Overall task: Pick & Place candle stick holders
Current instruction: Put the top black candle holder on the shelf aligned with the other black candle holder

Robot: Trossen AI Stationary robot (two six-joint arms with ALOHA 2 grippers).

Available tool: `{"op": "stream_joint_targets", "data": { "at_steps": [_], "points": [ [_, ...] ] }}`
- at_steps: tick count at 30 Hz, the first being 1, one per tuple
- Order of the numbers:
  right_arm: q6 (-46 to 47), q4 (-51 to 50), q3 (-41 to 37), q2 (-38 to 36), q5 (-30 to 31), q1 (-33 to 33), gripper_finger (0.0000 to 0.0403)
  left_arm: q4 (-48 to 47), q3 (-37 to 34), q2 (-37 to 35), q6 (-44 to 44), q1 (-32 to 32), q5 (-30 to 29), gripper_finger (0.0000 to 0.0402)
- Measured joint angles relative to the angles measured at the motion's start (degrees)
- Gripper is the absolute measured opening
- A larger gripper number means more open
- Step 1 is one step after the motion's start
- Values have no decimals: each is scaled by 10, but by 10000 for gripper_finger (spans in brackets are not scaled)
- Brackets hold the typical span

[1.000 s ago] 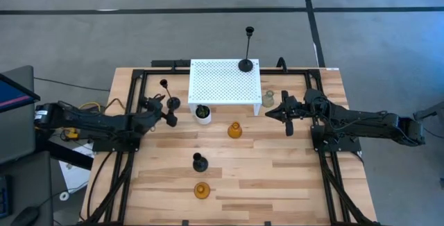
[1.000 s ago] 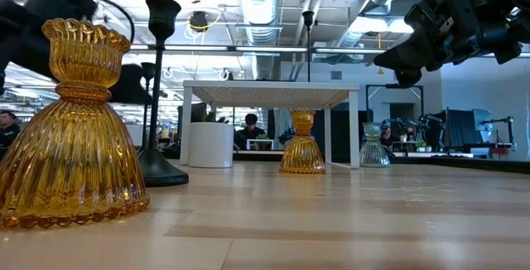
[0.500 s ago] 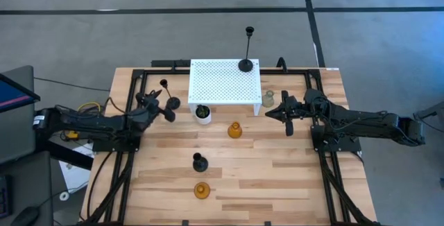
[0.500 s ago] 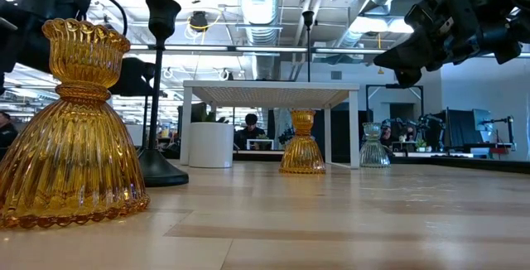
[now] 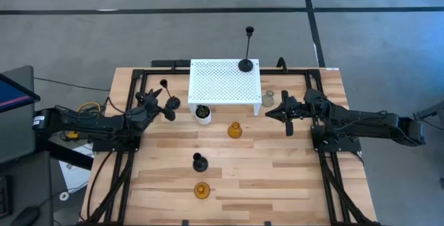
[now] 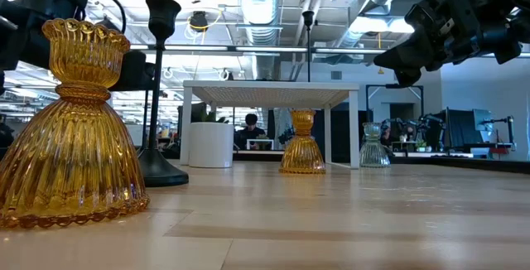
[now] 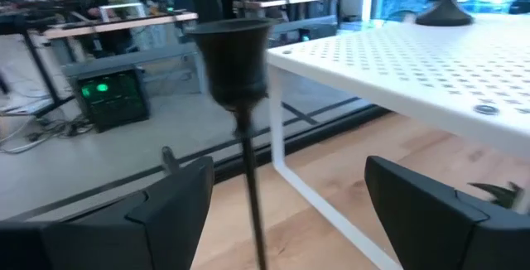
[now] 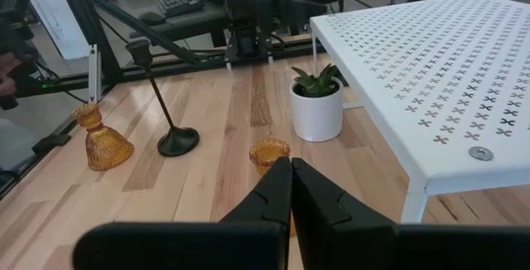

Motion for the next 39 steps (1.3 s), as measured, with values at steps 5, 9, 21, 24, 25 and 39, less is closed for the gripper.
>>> {"op": "stream_joint_targets", "data": {
  "at_steps": [5, 9, 21, 24, 25, 39],
  "points": [
    [-1, 0, 0, 0, 0, 0, 0, 4, 0, 4, 5, 0, 32, 315],
    [-1, 0, 0, 0, 0, 0, 0, 4, 0, 5, 15, 0, 33, 315],
    [-1, -2, 0, 0, 0, 0, 0, 4, 0, 5, 16, 0, 33, 315],
    [-1, -2, 0, 0, 0, 0, 0, 4, 0, 5, 16, 0, 33, 315],
    [-1, -2, 0, 0, 0, 0, 0, 4, 0, 5, 16, 0, 33, 315],
    [0, -2, 0, 0, 0, 0, 0, 7, 0, 5, 6, 0, 33, 315]
  ]
}}
